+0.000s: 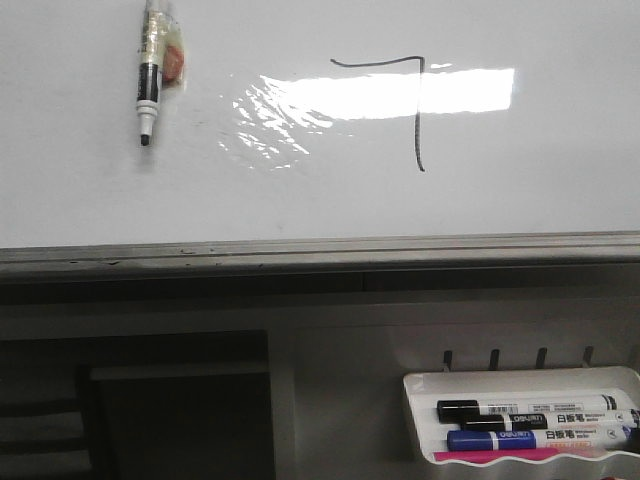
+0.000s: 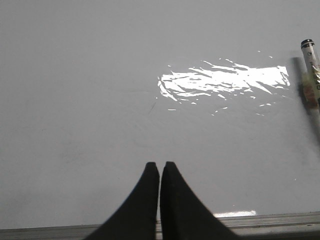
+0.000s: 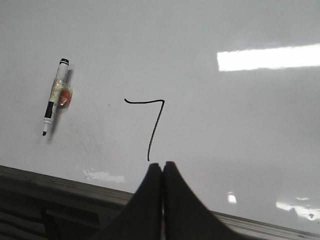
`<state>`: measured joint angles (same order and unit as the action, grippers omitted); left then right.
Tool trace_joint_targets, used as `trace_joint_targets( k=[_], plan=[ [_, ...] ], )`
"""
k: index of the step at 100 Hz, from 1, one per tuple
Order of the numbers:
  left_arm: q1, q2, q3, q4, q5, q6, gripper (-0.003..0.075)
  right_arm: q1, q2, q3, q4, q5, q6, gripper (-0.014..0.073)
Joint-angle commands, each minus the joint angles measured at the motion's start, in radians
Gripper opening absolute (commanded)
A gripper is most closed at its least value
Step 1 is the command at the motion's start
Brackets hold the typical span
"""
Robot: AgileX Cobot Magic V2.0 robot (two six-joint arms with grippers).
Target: Write number 7 on whiteboard
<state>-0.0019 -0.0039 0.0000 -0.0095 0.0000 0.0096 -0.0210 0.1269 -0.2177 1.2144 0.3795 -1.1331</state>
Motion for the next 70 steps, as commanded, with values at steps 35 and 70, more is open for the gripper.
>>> trace_joint_targets(
  k=[35, 70],
  plan=[
    [0.029, -0.032, 0.036, -0.03, -0.069, -0.01, -0.002, -0.007, 0.012, -0.022, 0.028, -0.03, -0.009, -0.0064],
    [0.029, -0.032, 0.036, -0.03, -0.069, -0.01, -0.002, -0.007, 0.012, -0.022, 0.028, -0.03, -0.009, -0.0064]
  ],
)
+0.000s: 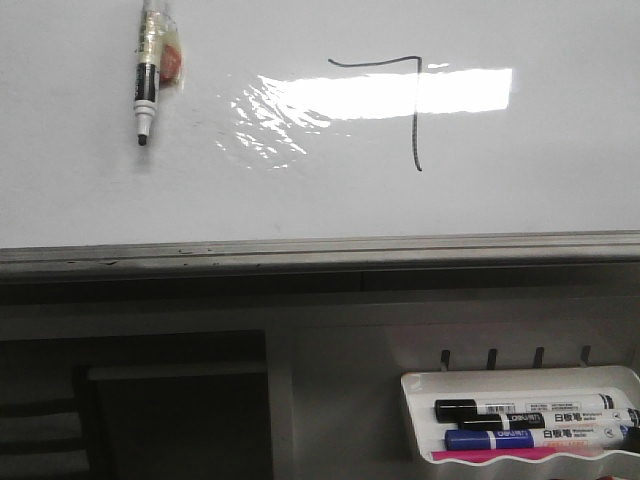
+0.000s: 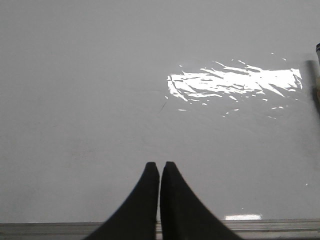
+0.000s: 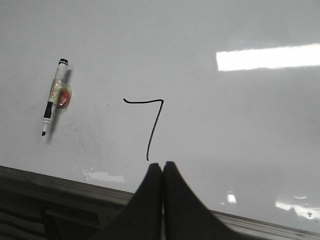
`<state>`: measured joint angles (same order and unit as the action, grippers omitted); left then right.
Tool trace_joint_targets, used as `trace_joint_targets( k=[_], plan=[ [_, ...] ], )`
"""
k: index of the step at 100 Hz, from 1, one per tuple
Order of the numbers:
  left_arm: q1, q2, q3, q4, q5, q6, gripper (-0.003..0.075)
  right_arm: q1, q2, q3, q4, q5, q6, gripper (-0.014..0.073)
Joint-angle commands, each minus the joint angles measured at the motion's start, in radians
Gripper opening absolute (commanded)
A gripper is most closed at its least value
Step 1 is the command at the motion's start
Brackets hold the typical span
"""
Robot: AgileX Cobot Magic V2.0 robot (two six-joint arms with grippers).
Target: Write number 7 on whiteboard
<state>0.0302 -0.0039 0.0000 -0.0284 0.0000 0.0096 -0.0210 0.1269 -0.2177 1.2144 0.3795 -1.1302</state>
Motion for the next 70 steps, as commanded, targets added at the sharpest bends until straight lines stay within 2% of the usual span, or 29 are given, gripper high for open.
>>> trace_joint_targets(
  k=[1, 38, 47, 53, 54, 55, 58, 59, 61, 62, 67, 68, 70],
  plan=[
    [-0.003, -0.032, 0.036, -0.011, -0.069, -0.01, -0.002, -0.007, 0.012, -0.022, 0.028, -0.03, -0.012, -0.0064],
    [-0.003, -0.032, 0.036, -0.011, -0.069, -0.01, -0.002, -0.007, 0.012, -0.022, 0.026, -0.056, -0.012, -0.0064],
    [-0.003, -0.032, 0.036, -0.011, -0.069, -0.01, -0.002, -0.007, 0.012, -0.022, -0.056, -0.121, 0.01, -0.0064],
    [-0.003, -0.032, 0.036, -0.011, -0.069, -0.01, -0.002, -0.007, 0.012, -0.022, -0.187, -0.178, 0.123, -0.0064],
    [-0.003, -0.032, 0.036, -0.011, -0.069, -0.01, -0.002, -0.007, 0.012, -0.022, -0.265, -0.2, 0.194, -0.0064],
    [-0.003, -0.032, 0.036, -0.011, -0.069, -0.01, -0.002, -0.007, 0.012, -0.022, -0.293, -0.206, 0.194, -0.0064],
    [-0.003, -0.032, 0.036, -0.011, -0.069, -0.01, -0.002, -0.007, 0.012, -0.022, -0.42, -0.23, 0.333, -0.0064],
    [-0.003, -0.032, 0.036, -0.011, -0.069, -0.01, -0.002, -0.007, 0.012, -0.022, -0.454, -0.234, 0.333, -0.0064],
    [-0.003, -0.032, 0.036, -0.011, -0.069, -0.01, -0.002, -0.007, 0.014, -0.022, -0.59, -0.25, 0.481, -0.0064],
    [-0.003, -0.032, 0.036, -0.011, -0.069, -0.01, -0.002, -0.007, 0.014, -0.022, -0.59, -0.25, 0.481, -0.0064],
    [-0.003, -0.032, 0.036, -0.011, -0.069, -0.01, -0.002, -0.007, 0.022, -0.017, -0.898, -0.28, 0.71, -0.0064],
    [-0.003, -0.032, 0.036, -0.011, -0.069, -0.01, -0.002, -0.007, 0.022, -0.017, -0.898, -0.28, 0.71, -0.0064],
    [-0.003, -0.032, 0.036, -0.011, -0.069, -0.01, -0.002, -0.007, 0.025, -0.012, -0.988, -0.294, 0.811, -0.0064]
  ],
)
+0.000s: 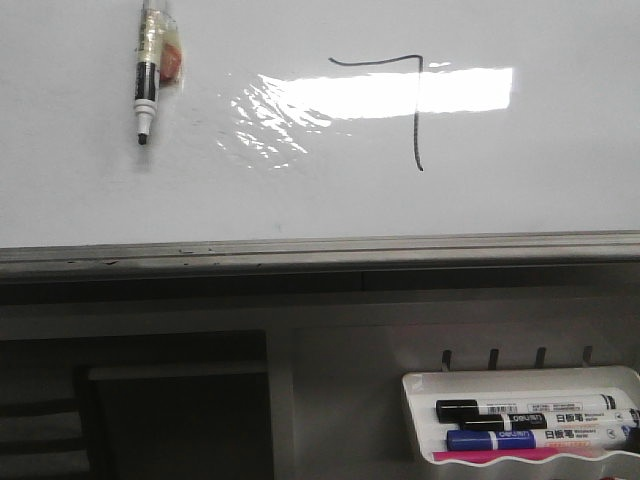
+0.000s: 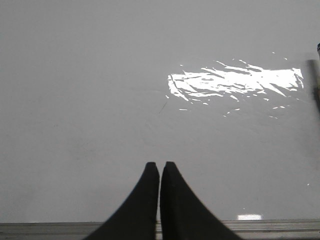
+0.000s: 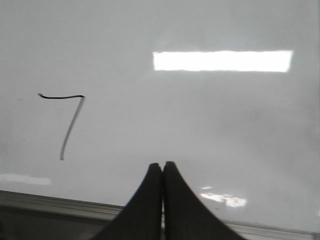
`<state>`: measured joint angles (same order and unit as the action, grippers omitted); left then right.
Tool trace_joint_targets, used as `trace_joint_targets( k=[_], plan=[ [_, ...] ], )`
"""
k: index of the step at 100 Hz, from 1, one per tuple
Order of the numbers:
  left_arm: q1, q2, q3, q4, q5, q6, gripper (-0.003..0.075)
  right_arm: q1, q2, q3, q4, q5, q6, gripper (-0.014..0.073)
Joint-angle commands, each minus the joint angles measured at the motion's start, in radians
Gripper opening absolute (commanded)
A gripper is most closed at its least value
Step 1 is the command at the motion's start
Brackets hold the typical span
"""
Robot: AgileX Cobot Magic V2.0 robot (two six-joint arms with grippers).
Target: Write number 7 on whiteboard
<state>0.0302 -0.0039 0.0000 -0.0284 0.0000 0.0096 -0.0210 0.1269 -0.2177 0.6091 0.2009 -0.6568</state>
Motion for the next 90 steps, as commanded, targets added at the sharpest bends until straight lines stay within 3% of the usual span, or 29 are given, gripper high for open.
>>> trace_joint_targets(
  k=[1, 9, 18, 41, 44, 90],
  plan=[
    [-0.003, -0.032, 0.036, -0.011, -0.069, -0.01, -0.002, -0.007, 0.026, -0.008, -0.436, -0.123, 0.36, -0.0064],
    [-0.003, -0.032, 0.036, -0.011, -0.069, -0.01, -0.002, -0.007, 0.032, 0.031, -0.651, -0.187, 0.551, -0.0064],
    [-0.003, -0.032, 0.036, -0.011, -0.069, -0.01, -0.002, -0.003, 0.024, 0.105, -0.734, -0.274, 0.595, -0.0064],
    [-0.003, -0.032, 0.036, -0.011, -0.069, -0.01, -0.002, 0.037, -0.139, 0.26, -0.754, -0.255, 0.595, -0.0064],
    [-0.003, -0.032, 0.036, -0.011, -0.069, -0.01, -0.002, 0.037, -0.166, 0.26, -0.751, -0.201, 0.595, -0.0064],
    [-0.002, -0.03, 0.036, -0.011, -0.069, -0.01, -0.002, 0.037, -0.157, 0.258, -0.757, -0.176, 0.595, -0.0064]
  ],
)
